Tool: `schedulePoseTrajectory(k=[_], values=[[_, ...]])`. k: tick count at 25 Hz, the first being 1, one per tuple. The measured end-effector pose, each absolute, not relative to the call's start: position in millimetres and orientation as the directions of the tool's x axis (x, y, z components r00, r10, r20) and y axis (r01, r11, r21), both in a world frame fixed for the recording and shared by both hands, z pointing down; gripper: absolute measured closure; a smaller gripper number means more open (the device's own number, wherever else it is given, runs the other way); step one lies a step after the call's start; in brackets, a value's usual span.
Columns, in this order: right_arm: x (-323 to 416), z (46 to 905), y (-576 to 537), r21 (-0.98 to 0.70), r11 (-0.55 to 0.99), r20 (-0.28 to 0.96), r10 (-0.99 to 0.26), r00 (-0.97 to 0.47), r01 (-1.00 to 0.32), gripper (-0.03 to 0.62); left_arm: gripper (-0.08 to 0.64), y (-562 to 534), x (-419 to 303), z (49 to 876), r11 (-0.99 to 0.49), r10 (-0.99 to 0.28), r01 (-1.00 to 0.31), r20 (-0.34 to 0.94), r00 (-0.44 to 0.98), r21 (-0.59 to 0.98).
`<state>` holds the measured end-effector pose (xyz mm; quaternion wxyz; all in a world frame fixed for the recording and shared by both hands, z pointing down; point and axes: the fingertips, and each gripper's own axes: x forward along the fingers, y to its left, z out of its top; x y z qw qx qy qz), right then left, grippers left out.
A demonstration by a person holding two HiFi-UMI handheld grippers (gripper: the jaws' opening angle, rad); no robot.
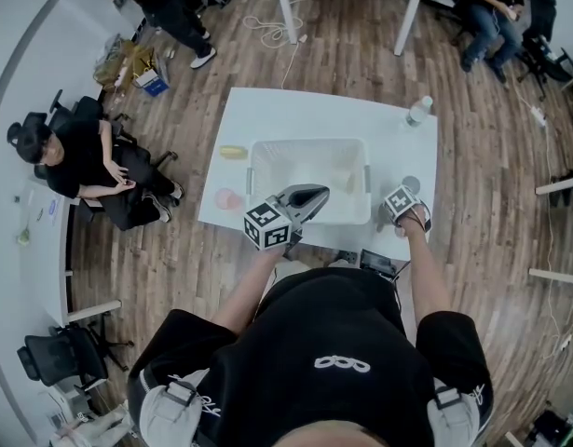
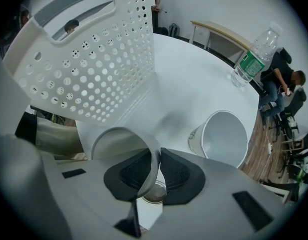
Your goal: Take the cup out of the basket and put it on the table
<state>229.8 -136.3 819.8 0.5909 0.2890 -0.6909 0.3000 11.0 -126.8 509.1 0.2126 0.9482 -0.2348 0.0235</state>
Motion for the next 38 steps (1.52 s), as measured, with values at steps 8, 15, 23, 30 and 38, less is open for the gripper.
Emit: schedulePoseTrajectory(k=[8, 15, 23, 30, 38], values=[[226.7, 801.5, -136.9, -0.094, 0.629, 0.974, -0.104, -0.203, -0.772, 0.545, 0.552, -127.7, 3.7, 509.8, -0.8, -0.434, -0.454, 0.146, 0.889, 0.392], [226.4, 757.2, -133.7, -0.068, 0.585, 0.946, -0.219, -0.238, -0.808, 0.545, 0.552, -129.5, -1.6, 507.5, -0.808, -0.424, -0.444, 0.141, 0.895, 0.388], [229.7, 668.8, -147.4, 0.036, 0.485, 0.836, -0.493, -0.24, -0.874, 0.545, 0.552, -131.6, -9.2, 505.7, -0.812, -0.42, -0.439, 0.137, 0.897, 0.384], [200.2, 579.5, -161.5, 0.019, 0.442, 0.658, -0.681, -0.322, -0.897, 0.56, 0.552, -133.8, -26.0, 502.3, -0.805, -0.437, -0.453, 0.135, 0.889, 0.383], [113.0, 529.6, -162.7, -0.067, 0.574, 0.509, -0.684, -0.523, -0.816, 0.568, 0.552, -134.2, -52.1, 498.9, -0.795, -0.465, -0.476, 0.128, 0.876, 0.376]])
